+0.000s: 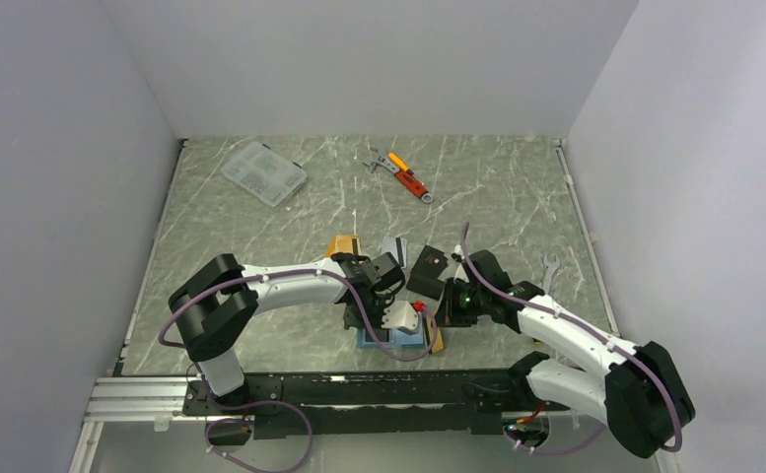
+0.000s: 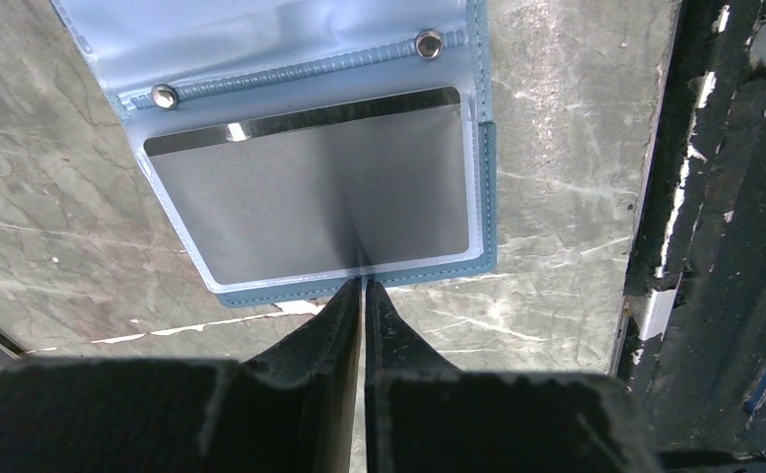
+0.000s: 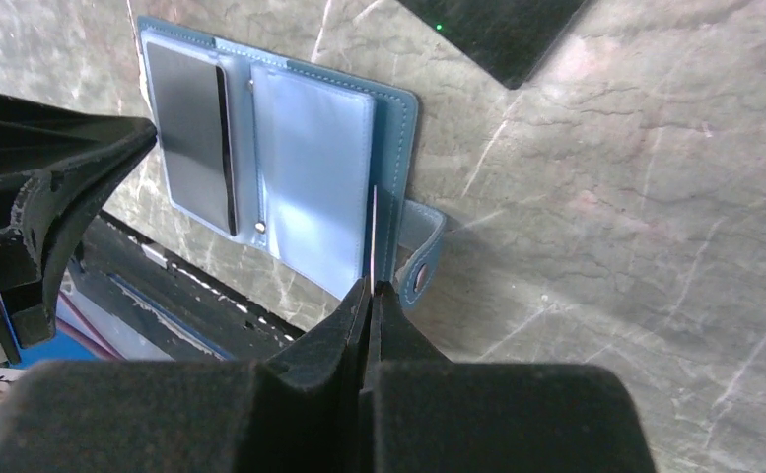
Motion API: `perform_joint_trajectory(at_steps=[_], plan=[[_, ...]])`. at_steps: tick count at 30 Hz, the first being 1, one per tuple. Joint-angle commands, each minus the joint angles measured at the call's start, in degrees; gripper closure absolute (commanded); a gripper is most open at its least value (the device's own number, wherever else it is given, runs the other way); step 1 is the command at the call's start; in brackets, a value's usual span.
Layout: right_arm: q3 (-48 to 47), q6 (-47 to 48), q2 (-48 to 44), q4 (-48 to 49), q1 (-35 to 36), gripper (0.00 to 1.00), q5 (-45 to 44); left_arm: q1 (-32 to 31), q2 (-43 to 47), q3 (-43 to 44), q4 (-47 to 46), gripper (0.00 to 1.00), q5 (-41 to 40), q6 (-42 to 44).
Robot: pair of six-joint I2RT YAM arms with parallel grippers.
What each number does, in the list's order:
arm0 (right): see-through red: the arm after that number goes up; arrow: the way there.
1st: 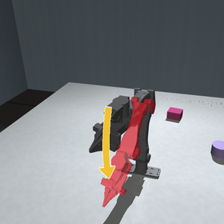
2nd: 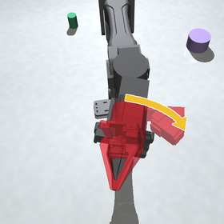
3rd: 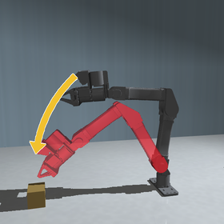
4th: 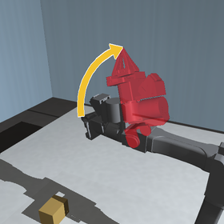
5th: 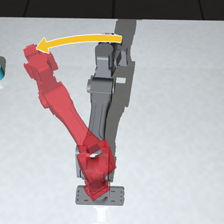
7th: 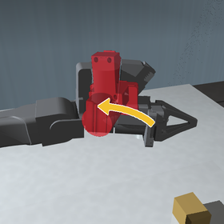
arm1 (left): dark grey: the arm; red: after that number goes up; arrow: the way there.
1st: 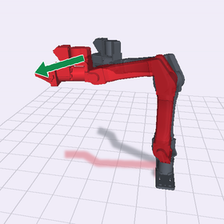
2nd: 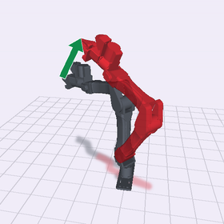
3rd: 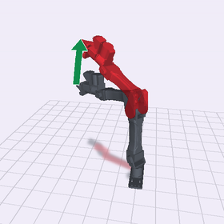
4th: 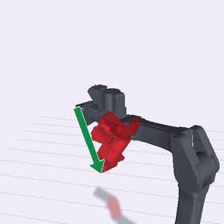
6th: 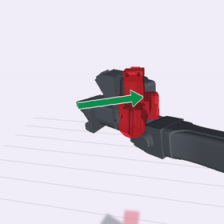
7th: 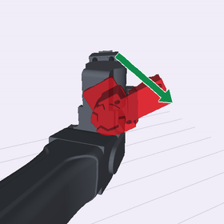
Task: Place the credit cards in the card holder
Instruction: Insert the credit card into the card holder.
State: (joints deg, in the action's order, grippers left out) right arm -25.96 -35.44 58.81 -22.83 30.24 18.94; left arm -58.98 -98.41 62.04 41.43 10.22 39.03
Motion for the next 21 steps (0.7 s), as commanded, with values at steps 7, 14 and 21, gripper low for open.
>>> perform_joint_trajectory(at_steps=[7,14,21], plan=[[-2.7,-0.1,0.5,0.0,2.4,1.0,-4.7,-0.6,0.3,0.3,1.0,0.89,0.4,1.3],[-3.7,0.0,-7.0,-4.8,2.5,1.0,-9.4,-0.7,0.2,-1.1,0.1,0.9,-0.7,2.9],[-7.3,3.9,-1.0,-0.6,9.8,1.0,-9.8,-0.7,-1.3,-3.3,-2.5,0.9,-6.5,5.3]])
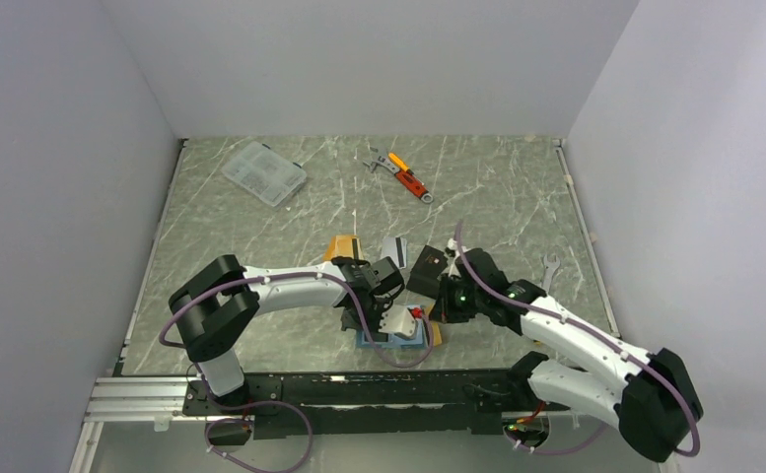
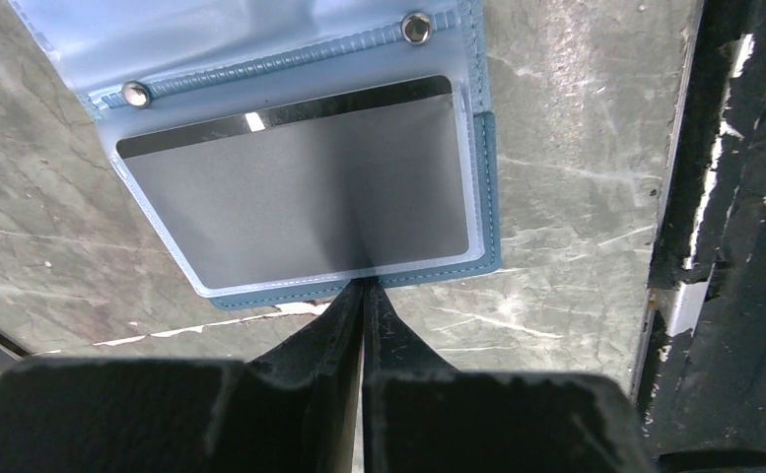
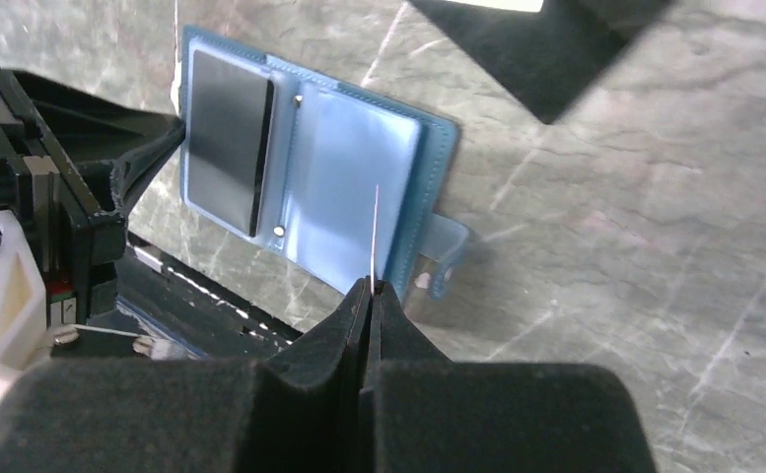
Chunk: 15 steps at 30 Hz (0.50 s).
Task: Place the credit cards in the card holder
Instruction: Insert the credit card into the card holder.
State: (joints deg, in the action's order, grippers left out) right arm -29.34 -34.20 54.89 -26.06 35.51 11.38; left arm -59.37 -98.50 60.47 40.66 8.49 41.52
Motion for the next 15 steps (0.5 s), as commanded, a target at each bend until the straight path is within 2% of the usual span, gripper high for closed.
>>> perform_joint_trajectory(at_steps=[1,8,15], plan=[[-4.5,2.9,4.1,2.7,5.8,1.0,-3.1,-0.3,-1.5,-2.0,-2.0,0.9,-5.8,2.9],[-5.9,4.8,6.6,1.4,8.0,1.0,-7.6,-0.3,-2.5,-3.3,-3.8,0.91,-9.2,3.6],[-6.8,6.0,9.0,2.5,7.9,1.0,-7.5,-0.1,-2.7,-3.5,-4.8,0.91,-12.4,5.7]])
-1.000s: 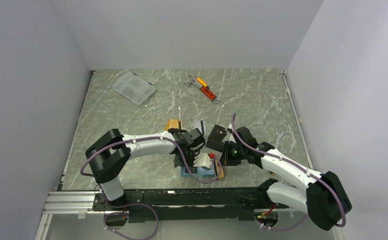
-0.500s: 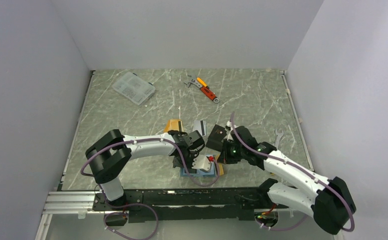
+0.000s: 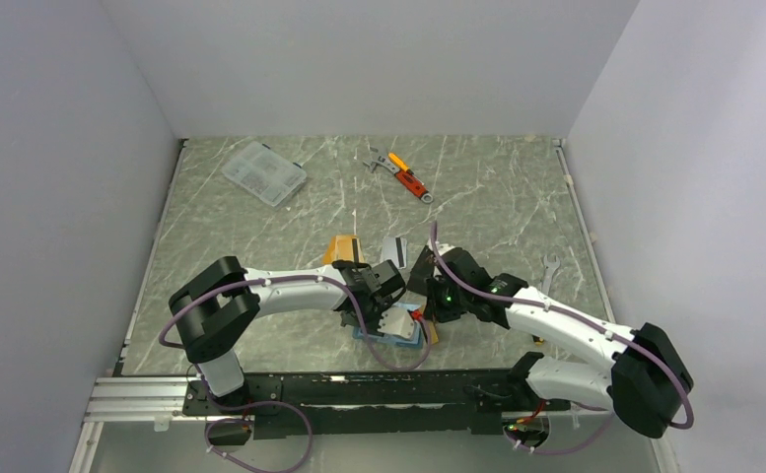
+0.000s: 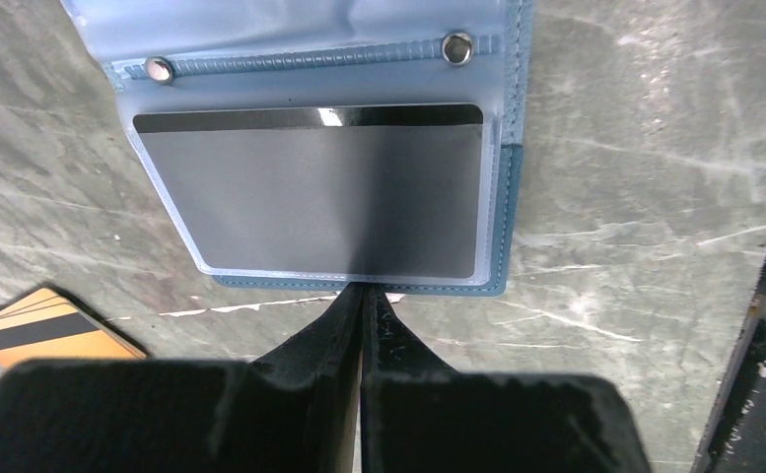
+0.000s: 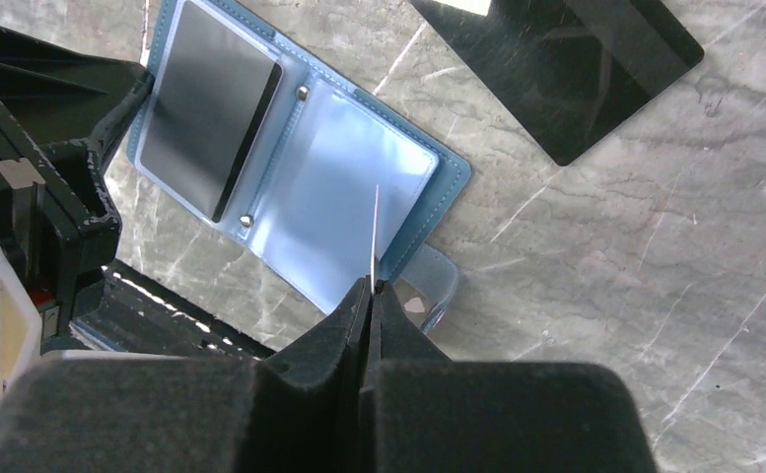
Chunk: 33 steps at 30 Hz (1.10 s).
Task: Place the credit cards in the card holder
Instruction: Insert the credit card into the card holder.
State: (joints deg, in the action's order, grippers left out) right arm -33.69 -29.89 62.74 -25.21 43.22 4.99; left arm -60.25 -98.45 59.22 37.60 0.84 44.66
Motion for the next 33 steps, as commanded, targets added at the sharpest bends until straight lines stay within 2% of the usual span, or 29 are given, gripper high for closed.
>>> perform_joint_trajectory(at_steps=[1,13,23,33], plan=[[-2.4,1.5,1.5,2.0,0.2,1.0,-0.8,0.8,-2.8,-1.9,-1.6,0.91,-4.4,2.5],[4.3,-3.8,2.7,9.7,0.2,1.0,2.0,0.7,-2.9,-1.4,-0.6,0.92,-2.9,1.6],[7.5,-9.7,4.2,10.2,0.0,1.0,-0.9,0.4,-2.7,-2.1,-0.3,0.93,-2.1,1.3],[13.1,-17.8,1.3,11.7,-2.3,1.0,-0.4,0.2,-2.3,-2.0,0.4,0.94,-1.8,1.2]])
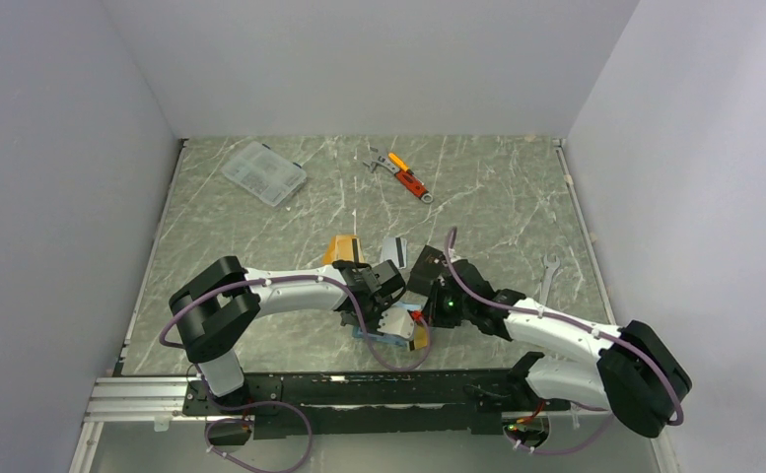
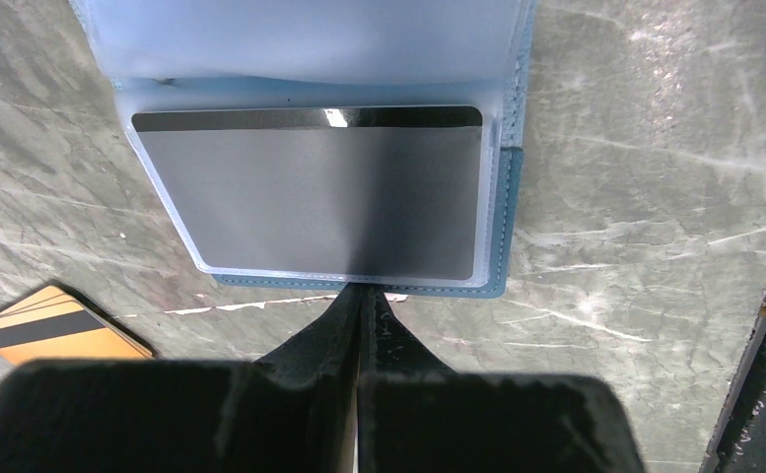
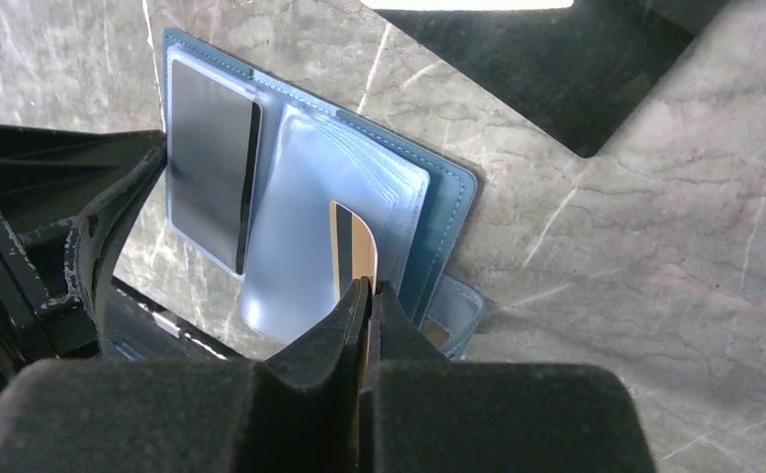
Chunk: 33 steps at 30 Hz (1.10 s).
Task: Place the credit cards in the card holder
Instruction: Insert the credit card into the card holder.
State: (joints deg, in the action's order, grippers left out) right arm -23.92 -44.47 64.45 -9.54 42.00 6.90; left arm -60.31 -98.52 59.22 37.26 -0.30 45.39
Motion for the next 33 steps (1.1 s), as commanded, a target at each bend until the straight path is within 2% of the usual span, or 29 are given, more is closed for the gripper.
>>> perform_joint_trajectory(at_steps=[1,7,12,26,30,33], plan=[[4.2,-4.1,-1.2,-3.7,-1.3,1.0,-2.3,0.2,-2.1,-1.9,0.9,0.94,-0.5,0.4],[8.2,-8.5,-5.6,-4.8,-1.7,1.0,-3.3,-0.1,-2.0,-1.3,1.6,0.94,-0.2,0.3],[9.0,-9.8,-5.7,-6.2,-1.8,1.0,-3.1,-0.3,-2.1,-0.6,2.1,0.94,-0.4,0.3],[13.0,-13.5,-13.9,-9.6,-1.7,1.0,-2.8,-0.9,-3.3,1.5,3.2,0.95,0.9,0.2],[12.6,-12.9,-12.5,-8.4,-1.6,1.0,-2.1,-1.0,-3.1,1.6,3.0,0.95,0.8,0.5],[11.3,-11.9,-7.9,-6.8,-1.4,1.0,-1.2,-1.0,-2.8,1.4,2.8,0.96,1.0,0.3]])
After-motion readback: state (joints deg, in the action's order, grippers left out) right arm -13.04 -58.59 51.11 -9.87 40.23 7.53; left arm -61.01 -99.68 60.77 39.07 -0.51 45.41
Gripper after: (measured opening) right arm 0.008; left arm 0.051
